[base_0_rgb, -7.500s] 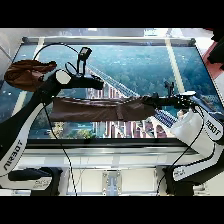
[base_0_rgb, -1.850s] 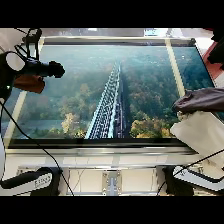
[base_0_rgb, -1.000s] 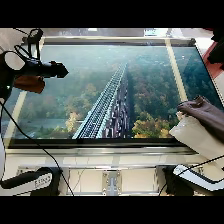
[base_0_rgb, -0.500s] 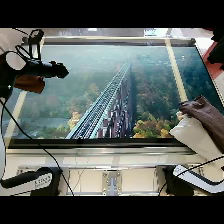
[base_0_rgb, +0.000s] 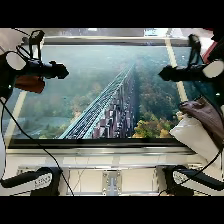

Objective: Fold the shirts.

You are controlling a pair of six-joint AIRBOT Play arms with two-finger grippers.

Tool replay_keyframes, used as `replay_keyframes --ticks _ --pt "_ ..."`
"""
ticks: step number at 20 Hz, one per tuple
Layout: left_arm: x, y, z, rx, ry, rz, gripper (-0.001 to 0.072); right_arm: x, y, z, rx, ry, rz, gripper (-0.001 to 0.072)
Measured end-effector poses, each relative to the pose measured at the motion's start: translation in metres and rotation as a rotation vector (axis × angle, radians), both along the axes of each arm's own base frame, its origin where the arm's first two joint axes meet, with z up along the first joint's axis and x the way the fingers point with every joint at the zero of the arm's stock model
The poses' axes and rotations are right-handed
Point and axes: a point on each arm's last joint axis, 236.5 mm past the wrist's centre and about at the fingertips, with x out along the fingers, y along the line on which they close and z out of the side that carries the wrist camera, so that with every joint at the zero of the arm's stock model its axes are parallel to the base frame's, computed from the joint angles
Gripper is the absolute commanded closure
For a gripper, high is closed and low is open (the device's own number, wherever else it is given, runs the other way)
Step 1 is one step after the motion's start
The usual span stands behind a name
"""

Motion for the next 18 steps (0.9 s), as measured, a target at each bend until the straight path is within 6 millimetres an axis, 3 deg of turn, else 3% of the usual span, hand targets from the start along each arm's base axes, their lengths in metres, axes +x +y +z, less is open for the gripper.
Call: replay_keyframes --ticks 3,8,18 --pt "-0.012 -0.001 -0.008 0.002 0.062 -0.014 0.0263 -0.007 0.023 -0.038 -0.02 0.061 0.049 0.0377" --pt "-0.021 -0.002 -0.014 0.006 0.104 -0.027 0.0262 -0.037 0.038 -0.075 -0.032 0.202 0.111 0.0377" --pt "-0.024 -0.003 -0.015 0.008 0.117 -0.031 0.0263 -0.054 0.04 -0.087 -0.04 0.277 0.139 0.0378"
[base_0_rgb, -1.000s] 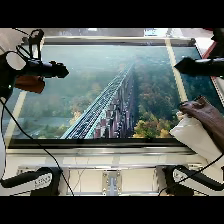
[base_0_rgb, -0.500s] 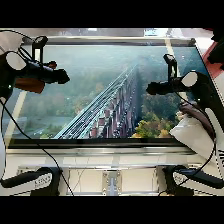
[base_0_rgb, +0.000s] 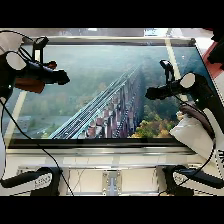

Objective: Fold the shirts.

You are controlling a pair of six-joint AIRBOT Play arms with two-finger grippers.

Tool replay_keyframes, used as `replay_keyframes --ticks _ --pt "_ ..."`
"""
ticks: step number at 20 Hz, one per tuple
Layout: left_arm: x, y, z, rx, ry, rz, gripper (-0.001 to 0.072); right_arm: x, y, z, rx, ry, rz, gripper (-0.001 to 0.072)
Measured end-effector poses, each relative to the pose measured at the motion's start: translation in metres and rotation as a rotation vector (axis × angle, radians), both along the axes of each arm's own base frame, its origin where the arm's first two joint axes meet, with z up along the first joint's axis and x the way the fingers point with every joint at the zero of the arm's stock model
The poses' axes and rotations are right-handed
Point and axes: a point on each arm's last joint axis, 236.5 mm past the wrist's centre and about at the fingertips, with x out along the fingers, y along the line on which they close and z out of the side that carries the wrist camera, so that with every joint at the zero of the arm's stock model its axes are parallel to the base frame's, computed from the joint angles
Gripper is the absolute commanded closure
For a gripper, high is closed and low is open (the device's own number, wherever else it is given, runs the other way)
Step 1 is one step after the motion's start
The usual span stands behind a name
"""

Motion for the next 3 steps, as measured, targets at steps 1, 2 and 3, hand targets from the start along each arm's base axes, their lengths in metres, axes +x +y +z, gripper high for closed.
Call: replay_keyframes --ticks 1,2,3 --pt "0.0 0.0 0.0001 0.0 0.0 0.0 0.0263 0.0 0.0 0.0001 0.0 0.0 0.0 0.0378" --pt "0.0 0.0 0.0001 0.0 0.0 0.0 0.0263 -0.0001 -0.0001 0.0001 0.0 0.0 0.0 0.0378" --pt "0.0 0.0 0.0001 0.0 0.0 0.0 0.0263 -0.0002 -0.0001 -0.0001 0.0 0.001 0.0 0.0378"
